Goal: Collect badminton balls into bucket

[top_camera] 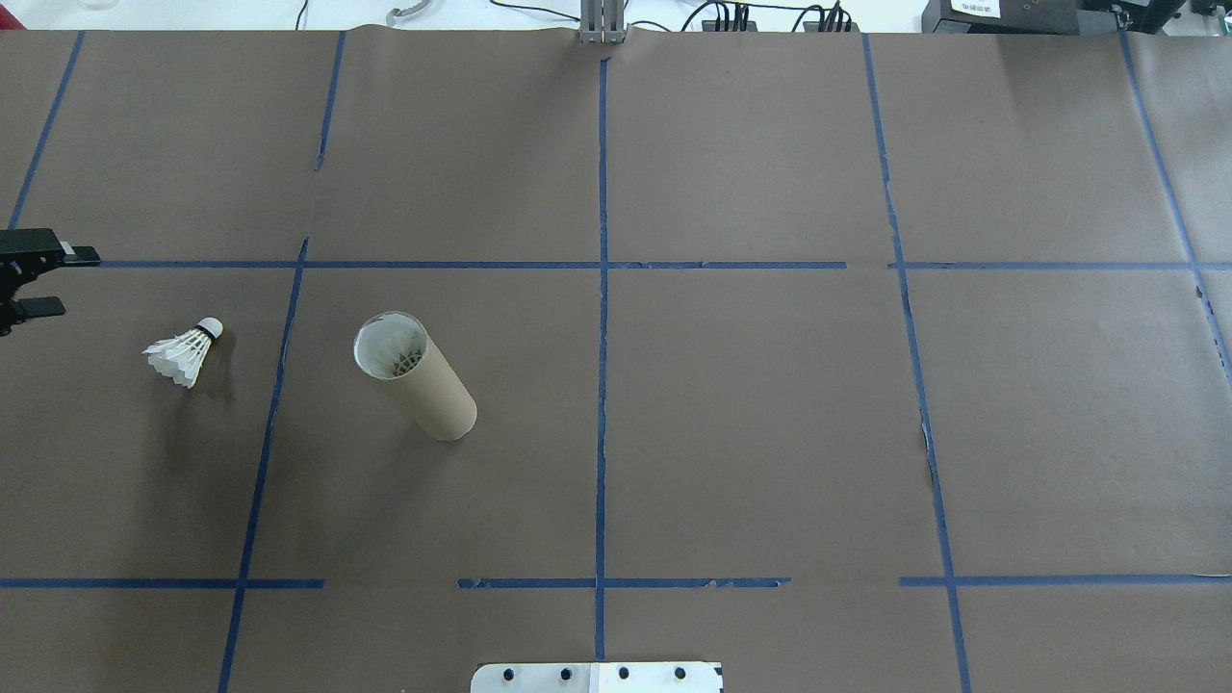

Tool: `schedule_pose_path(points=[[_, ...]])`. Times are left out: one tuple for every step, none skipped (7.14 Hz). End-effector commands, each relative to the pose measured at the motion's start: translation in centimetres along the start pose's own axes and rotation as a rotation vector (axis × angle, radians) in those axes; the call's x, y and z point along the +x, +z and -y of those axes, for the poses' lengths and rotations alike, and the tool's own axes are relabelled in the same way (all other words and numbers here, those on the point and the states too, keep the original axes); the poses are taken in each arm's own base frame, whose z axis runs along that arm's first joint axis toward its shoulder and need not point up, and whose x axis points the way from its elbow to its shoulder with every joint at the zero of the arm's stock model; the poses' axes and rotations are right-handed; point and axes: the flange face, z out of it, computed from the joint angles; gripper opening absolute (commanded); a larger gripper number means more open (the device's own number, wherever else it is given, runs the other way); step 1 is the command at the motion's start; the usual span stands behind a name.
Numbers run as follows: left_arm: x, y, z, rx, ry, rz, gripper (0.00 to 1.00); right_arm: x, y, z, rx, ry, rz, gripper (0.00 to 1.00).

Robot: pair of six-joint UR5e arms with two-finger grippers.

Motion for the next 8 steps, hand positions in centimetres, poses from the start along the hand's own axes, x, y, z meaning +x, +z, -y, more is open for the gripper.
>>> schedule_pose_path(points=[[-1.0, 2.0, -3.9, -0.008, -0.179, 0.003, 1.00, 0.0, 0.0, -0.1, -0.001, -0.001, 0.000, 1.00], [-1.5, 2.5, -5.1, -0.017, -0.248, 0.014, 1.00, 0.0, 0.0, 0.0, 0.000, 0.000, 0.000, 1.00], [-1.6, 3.3, -6.3, -0.016, -0.292, 0.016, 1.00, 0.0, 0.0, 0.0, 0.000, -0.002, 0.000, 1.00], [-1.6, 3.5, -6.7, -0.021, -0.324, 0.018, 0.99, 0.0, 0.0, -0.1, -0.001, 0.001, 0.000, 1.00], [-1.6, 3.8, -7.1, -0.029, -0.379, 0.025, 0.87, 0.0, 0.0, -0.1, -0.001, 0.001, 0.000, 1.00], [-1.5, 4.1, -7.4, -0.015, -0.391, 0.018, 0.70, 0.0, 0.0, -0.1, -0.001, 0.001, 0.000, 1.00], [-1.6, 4.5, -7.8, -0.018, -0.413, 0.024, 0.48, 0.0, 0.0, -0.1, -0.001, 0.001, 0.000, 1.00], [-1.5, 4.5, -7.9, -0.019, -0.433, 0.024, 0.29, 0.0, 0.0, -0.1, -0.001, 0.001, 0.000, 1.00]])
